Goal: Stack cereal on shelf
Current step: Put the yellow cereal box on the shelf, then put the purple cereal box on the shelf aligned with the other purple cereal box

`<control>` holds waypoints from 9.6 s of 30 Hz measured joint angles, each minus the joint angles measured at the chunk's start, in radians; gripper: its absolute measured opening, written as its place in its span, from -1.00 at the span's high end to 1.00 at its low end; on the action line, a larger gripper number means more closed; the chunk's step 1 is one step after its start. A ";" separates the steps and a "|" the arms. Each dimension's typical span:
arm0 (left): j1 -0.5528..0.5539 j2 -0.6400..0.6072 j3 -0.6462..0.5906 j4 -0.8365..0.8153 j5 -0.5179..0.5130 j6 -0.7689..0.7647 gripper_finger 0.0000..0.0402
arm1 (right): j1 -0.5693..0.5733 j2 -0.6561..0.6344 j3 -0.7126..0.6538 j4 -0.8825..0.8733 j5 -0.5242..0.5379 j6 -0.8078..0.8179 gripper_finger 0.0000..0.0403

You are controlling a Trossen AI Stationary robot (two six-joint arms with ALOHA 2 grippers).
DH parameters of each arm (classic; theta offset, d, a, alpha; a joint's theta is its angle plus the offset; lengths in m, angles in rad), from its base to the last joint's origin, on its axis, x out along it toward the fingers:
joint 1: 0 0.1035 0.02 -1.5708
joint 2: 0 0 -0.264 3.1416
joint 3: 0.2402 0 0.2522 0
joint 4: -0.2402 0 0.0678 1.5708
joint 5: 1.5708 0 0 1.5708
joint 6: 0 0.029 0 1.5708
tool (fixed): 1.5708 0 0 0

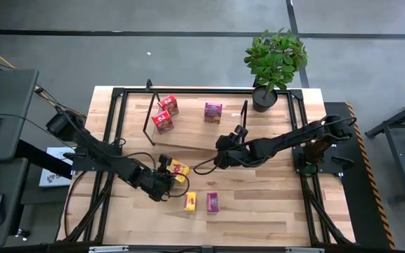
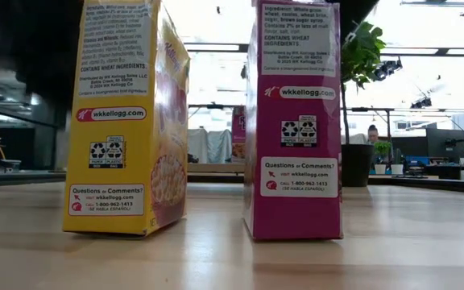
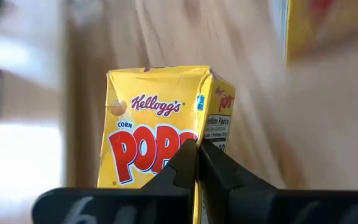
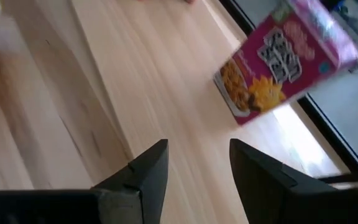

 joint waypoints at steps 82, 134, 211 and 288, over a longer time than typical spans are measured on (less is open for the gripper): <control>0.391 0.624 -0.094 1.866 -0.669 0.023 0.17 | 0.000 -0.112 0.020 0.146 0.178 -0.170 0.19; 0.243 -0.427 -0.294 0.937 -0.011 0.171 1.00 | -0.302 0.010 0.019 0.199 -0.341 -0.343 1.00; 0.280 -0.424 0.015 -0.460 -0.219 -0.557 1.00 | -0.217 -0.098 0.020 0.257 -0.336 -0.345 1.00; -0.050 -0.573 -0.119 0.115 -0.266 -0.262 1.00 | 0.347 0.565 1.122 -0.845 -0.427 1.207 -0.70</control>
